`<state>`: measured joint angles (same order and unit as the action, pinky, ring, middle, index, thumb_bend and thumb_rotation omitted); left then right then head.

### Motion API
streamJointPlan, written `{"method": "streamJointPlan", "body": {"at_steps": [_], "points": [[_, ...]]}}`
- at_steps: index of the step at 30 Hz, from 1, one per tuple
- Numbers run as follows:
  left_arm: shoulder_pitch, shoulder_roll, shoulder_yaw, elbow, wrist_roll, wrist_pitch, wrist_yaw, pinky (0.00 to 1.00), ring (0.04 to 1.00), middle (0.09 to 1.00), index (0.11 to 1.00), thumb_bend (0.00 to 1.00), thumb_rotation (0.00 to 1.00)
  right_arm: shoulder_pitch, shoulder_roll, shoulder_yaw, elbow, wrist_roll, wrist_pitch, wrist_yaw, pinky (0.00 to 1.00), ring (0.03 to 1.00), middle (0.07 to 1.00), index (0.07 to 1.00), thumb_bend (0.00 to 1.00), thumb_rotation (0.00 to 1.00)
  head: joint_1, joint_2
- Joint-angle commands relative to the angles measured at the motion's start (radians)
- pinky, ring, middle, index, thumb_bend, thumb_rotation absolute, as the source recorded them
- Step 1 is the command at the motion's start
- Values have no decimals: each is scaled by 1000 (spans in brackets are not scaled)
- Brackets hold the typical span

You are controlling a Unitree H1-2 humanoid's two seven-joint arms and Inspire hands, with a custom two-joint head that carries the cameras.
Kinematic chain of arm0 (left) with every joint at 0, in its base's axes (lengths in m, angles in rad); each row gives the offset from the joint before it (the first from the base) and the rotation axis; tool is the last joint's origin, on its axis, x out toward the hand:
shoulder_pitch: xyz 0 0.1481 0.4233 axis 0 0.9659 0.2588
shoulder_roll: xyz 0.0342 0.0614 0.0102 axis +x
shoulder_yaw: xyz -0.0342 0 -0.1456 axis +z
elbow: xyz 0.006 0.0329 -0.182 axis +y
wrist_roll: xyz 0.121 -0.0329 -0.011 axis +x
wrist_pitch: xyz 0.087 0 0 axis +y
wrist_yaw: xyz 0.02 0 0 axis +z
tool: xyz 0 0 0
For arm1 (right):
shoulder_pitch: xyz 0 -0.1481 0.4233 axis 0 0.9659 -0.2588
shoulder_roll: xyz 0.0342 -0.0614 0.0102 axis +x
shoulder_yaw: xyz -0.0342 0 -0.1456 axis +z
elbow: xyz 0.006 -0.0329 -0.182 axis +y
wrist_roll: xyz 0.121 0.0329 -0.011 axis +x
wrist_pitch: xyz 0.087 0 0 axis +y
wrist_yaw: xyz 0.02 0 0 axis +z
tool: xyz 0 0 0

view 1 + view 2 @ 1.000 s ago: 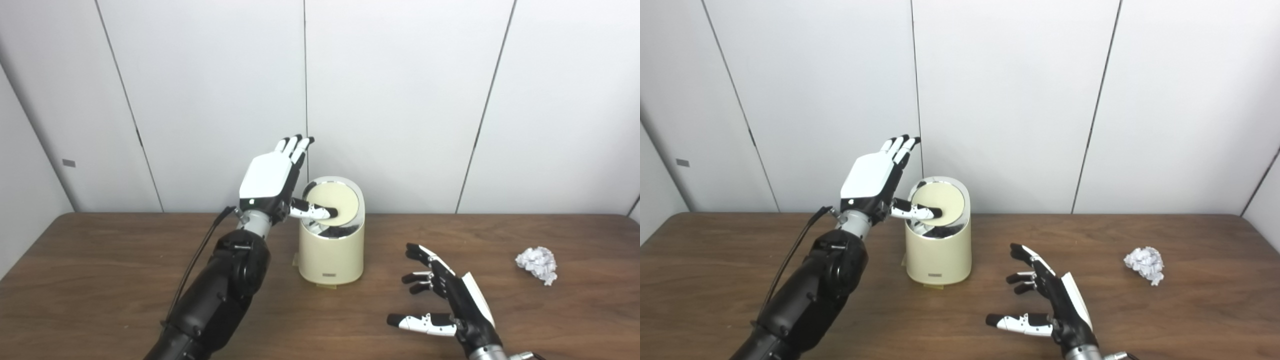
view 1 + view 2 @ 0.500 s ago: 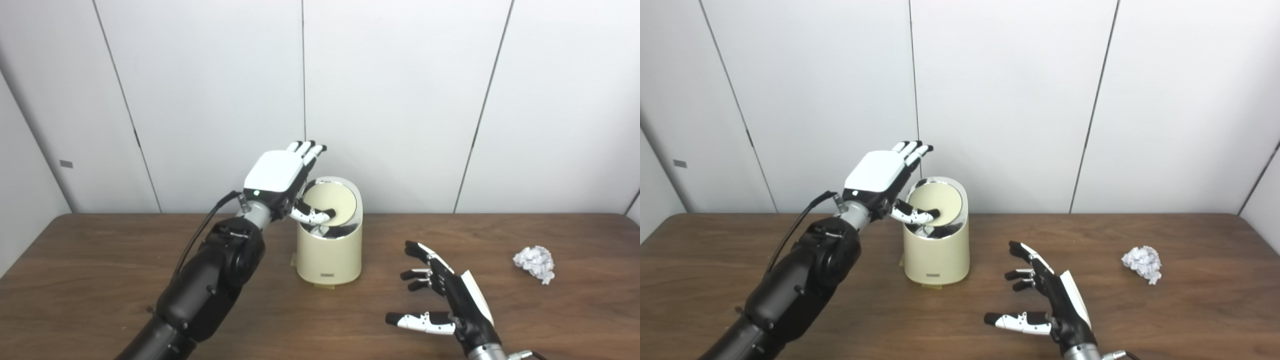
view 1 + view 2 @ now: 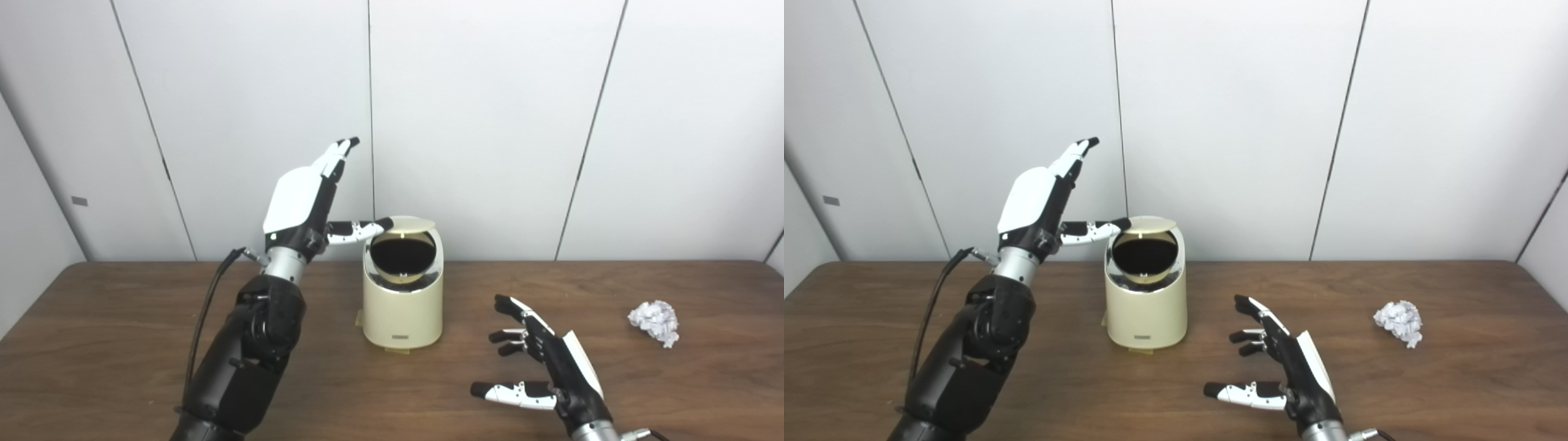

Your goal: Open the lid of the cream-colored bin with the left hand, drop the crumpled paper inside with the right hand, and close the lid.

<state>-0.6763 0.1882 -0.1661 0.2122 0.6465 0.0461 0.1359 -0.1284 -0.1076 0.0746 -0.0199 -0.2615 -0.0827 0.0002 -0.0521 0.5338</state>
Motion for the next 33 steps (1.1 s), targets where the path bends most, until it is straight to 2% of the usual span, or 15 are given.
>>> {"method": "streamJointPlan", "body": {"at_steps": [1, 4, 7, 10, 14, 18, 23, 33], "points": [[-9, -16, 53, -48, -85, -20, 22, 784, 944, 982, 995, 834, 298, -35, 1, -4, -23, 7, -20, -6, 583, 674, 864, 869, 781, 192, -1, 1], [53, -35, 114, -111, -208, -5, -18, 850, 940, 961, 976, 832, 313, -36, 1, -6, -23, 11, -22, -7, 579, 673, 862, 866, 781, 175, 3, 2], [115, -40, 145, -154, -310, -3, -64, 853, 916, 931, 951, 819, 331, -38, -1, -8, -22, 9, -24, -8, 576, 671, 859, 864, 769, 146, 6, 1], [175, -49, 171, -174, -415, -27, -98, 796, 928, 938, 952, 791, 274, -39, -2, -10, -21, 7, -23, -10, 580, 673, 860, 863, 766, 134, 8, 0], [261, -54, 175, -193, -447, -59, -97, 746, 891, 915, 944, 811, 326, -40, -3, -12, -18, 4, -21, -13, 580, 677, 857, 859, 776, 152, 12, 0], [329, -60, 177, -177, -485, -115, -97, 816, 862, 896, 938, 843, 362, -41, -6, -14, -14, 6, -25, -11, 576, 674, 860, 860, 778, 162, 15, 1], [392, -64, 171, -137, -492, -187, -90, 763, 806, 858, 919, 859, 371, -42, -7, -14, -11, 9, -29, -11, 570, 664, 855, 859, 779, 159, 16, 0], [440, -83, 163, -38, -535, -269, -109, 636, 733, 786, 880, 849, 267, -50, -12, -17, 13, 20, -47, -8, 564, 657, 851, 856, 776, 135, -29, -9]]}}
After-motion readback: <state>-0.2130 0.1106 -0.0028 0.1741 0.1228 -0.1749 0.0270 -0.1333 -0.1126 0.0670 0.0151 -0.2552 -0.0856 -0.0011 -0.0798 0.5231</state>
